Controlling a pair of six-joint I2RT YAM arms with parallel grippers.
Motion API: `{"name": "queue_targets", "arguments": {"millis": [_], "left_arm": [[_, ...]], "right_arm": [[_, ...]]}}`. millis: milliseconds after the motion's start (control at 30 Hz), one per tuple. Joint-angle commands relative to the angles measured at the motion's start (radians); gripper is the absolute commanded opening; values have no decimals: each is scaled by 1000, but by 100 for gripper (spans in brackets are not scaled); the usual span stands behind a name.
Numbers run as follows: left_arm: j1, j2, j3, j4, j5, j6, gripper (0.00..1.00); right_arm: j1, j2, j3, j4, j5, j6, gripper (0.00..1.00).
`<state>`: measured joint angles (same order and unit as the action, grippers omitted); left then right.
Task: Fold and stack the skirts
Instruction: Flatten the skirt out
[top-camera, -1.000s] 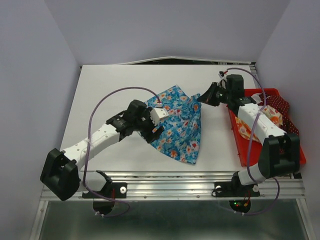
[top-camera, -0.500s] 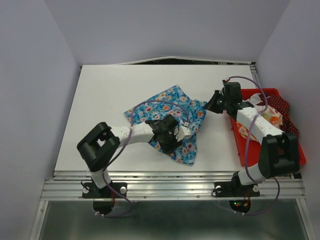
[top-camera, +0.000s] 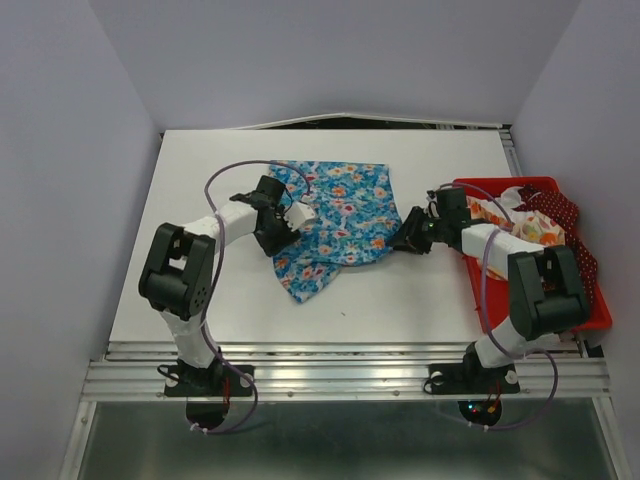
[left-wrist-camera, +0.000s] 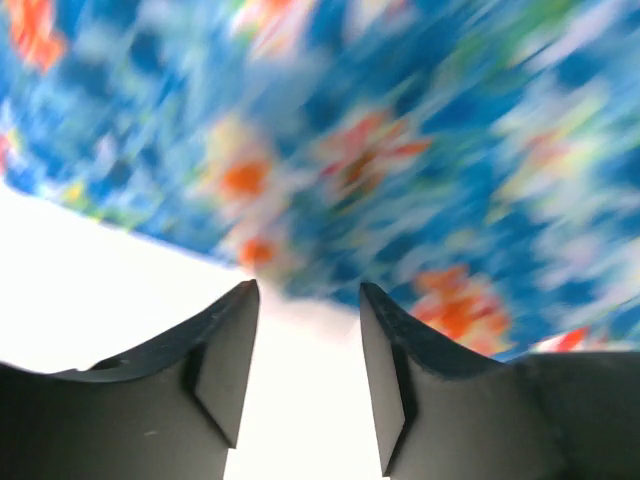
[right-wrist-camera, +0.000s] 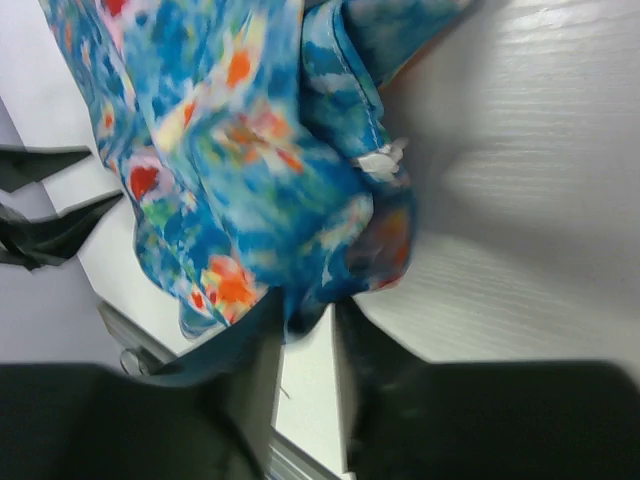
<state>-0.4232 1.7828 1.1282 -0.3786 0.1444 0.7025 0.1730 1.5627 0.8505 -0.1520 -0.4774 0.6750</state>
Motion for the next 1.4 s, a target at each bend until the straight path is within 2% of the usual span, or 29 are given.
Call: {"name": "queue_targets", "arguments": {"millis": [0,33,133,300,467,533,567,667,833,1033,1167,1300,1367], "left_arm": [[40,-102,77,-200,92,198,64],[41,-152,81,-236,137,215,69],[40,-247,67,-284,210,204,76],[38,-321,27,-292,228,152,77],[24,-332,-47,-238,261,89,76],[6,-332,-79,-211,273,54,75],[-2,-335,-93,-200,276,42,74],[-40,-347,-155,-135,250,-12,72],[-72,-318,-206,-60,244,-90,70],[-132,-283,-243,-3,212,-141,70],[-169,-232,-257,32,124,-178,68],[-177,-162,-248,12,86,-184,65],[-181,-140,-261,10,60,-178,60]], "right_arm": [[2,5,30,95,-150,-40,51],[2,0,74,45,-135,-113,69],[2,-38,131,-58,-95,-248,77],[2,-99,209,-171,-36,-651,100],[2,-107,237,-261,-1,-990,99],[2,-124,202,-261,-4,-1078,93],[2,-136,185,-259,-16,-1148,85],[14,-194,116,-229,-29,-1264,76],[81,-234,52,-179,-35,-1409,75],[135,-227,-13,-110,-40,-1483,73],[157,-207,-42,-72,-41,-1516,70],[168,-197,-50,-60,-33,-1540,67],[168,-205,-67,-47,-35,-1569,66]]}}
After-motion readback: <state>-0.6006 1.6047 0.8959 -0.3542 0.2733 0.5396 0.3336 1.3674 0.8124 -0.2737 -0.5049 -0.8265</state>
